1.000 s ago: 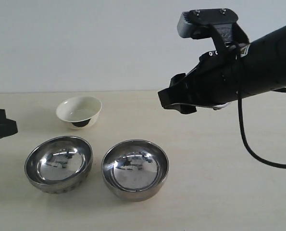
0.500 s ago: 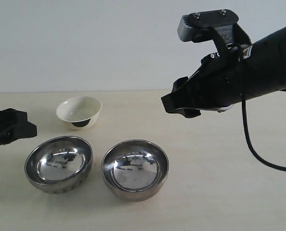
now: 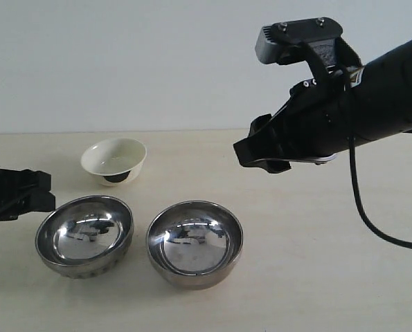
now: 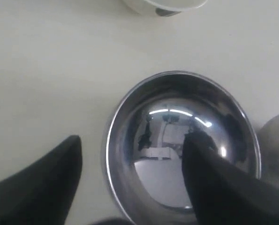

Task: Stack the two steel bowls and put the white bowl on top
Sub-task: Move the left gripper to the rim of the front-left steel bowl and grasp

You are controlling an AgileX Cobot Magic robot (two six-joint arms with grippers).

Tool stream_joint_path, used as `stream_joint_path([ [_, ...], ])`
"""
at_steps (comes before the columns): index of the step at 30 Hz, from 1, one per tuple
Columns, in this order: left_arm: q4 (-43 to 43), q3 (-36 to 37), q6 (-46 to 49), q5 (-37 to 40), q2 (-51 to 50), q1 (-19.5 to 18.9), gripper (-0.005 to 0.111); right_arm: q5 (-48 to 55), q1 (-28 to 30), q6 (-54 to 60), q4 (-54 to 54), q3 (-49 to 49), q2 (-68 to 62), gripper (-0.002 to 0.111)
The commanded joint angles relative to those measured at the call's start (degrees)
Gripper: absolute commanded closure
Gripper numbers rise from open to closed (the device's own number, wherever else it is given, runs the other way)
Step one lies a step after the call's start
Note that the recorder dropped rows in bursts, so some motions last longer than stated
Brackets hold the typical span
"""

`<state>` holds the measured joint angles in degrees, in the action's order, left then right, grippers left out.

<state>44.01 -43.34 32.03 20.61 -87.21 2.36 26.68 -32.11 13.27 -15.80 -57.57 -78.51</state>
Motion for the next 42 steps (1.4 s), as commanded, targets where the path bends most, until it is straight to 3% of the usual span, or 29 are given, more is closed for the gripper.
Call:
stream_joint_path([
  [1,-5.9,-1.0,-4.7,0.8,-0.9,0.2,0.050,-0.5,0.3,0.2,0.2,0.2,0.7,0.056],
  [13,-6.4,-1.1,-5.5,1.9,-6.3,0.2,0.051,-0.4,0.3,0.2,0.2,0.2,0.7,0.056],
  [19,-16.2,-3.1,-14.5,3.4,-9.2,0.2,0.051,-0.3,0.3,0.2,0.2,0.2,0.7,0.056],
  [23,-18.3,-4.2,-15.7,4.7,-9.7,0.2,0.051,-0.5,0.3,0.2,0.2,0.2,0.7,0.056],
  [31,-18.3,-5.8,-15.7,5.8,-9.8,0.2,0.083,-0.6,0.3,0.2,0.2,0.2,0.7,0.056],
  [42,-18.1,-6.0,-15.7,6.2,-10.9,0.2,0.083,-0.4,0.3,0.2,0.2,0.2,0.7,0.056],
])
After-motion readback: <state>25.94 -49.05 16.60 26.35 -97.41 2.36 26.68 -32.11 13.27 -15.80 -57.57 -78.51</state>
